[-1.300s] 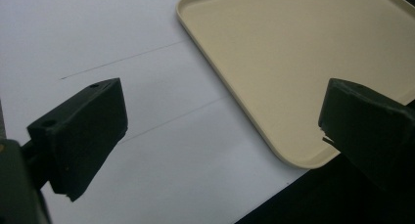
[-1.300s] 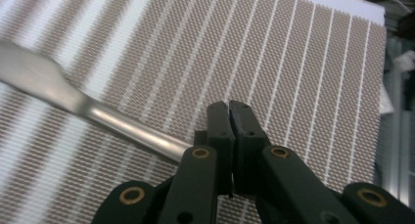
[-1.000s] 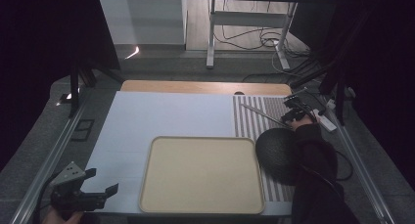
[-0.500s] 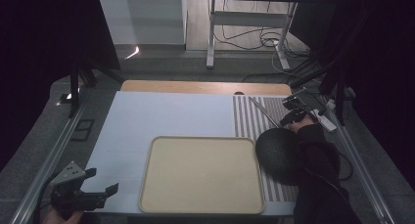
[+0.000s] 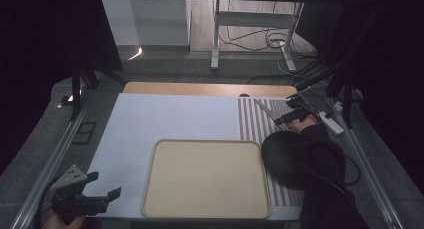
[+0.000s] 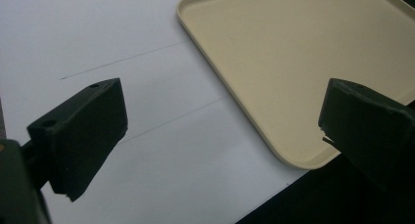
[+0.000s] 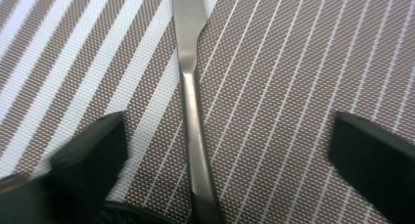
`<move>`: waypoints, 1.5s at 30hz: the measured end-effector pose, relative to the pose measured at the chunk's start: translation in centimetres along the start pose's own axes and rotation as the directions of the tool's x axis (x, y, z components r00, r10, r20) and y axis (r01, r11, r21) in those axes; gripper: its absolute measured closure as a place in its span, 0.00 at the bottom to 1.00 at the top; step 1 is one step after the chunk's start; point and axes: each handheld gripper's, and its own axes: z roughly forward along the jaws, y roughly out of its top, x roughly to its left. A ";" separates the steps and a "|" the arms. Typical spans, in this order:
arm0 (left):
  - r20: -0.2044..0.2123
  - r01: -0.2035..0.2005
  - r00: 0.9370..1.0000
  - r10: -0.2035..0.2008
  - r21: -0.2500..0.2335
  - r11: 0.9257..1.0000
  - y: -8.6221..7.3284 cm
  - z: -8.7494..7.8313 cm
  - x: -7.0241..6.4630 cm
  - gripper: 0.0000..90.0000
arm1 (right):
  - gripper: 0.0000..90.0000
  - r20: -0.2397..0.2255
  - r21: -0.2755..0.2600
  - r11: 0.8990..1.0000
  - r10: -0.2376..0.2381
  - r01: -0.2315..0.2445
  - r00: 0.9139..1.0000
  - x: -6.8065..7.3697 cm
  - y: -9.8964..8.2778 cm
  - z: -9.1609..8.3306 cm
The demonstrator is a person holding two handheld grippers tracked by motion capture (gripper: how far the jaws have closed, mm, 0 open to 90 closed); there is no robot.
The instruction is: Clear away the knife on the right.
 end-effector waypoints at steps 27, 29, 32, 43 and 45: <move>0.003 0.003 1.000 -0.003 -0.003 1.000 -0.1 -0.1 0.1 0.04 | 0.89 -0.066 0.071 0.981 -0.177 0.182 0.982 0.8 0.2 0.9; 0.003 0.005 1.000 -0.005 -0.003 1.000 -0.1 -0.1 0.1 0.04 | 0.89 -0.063 0.064 0.980 -0.182 0.186 0.981 0.7 0.2 0.9; 0.003 0.006 1.000 -0.006 -0.002 1.000 -0.1 -0.1 0.1 0.04 | 0.89 -0.048 0.049 0.981 -0.184 0.187 0.982 0.3 0.1 0.7; 0.003 0.006 1.000 -0.006 -0.002 1.000 0.0 -0.1 0.1 0.04 | 0.89 -0.018 -0.026 0.988 -0.153 0.153 0.988 -1.3 -0.3 -0.6; 0.003 0.005 1.000 -0.005 -0.001 1.000 0.0 -0.1 0.1 0.04 | 0.89 -0.016 -0.045 0.988 -0.146 0.145 0.989 -1.5 -0.2 -1.0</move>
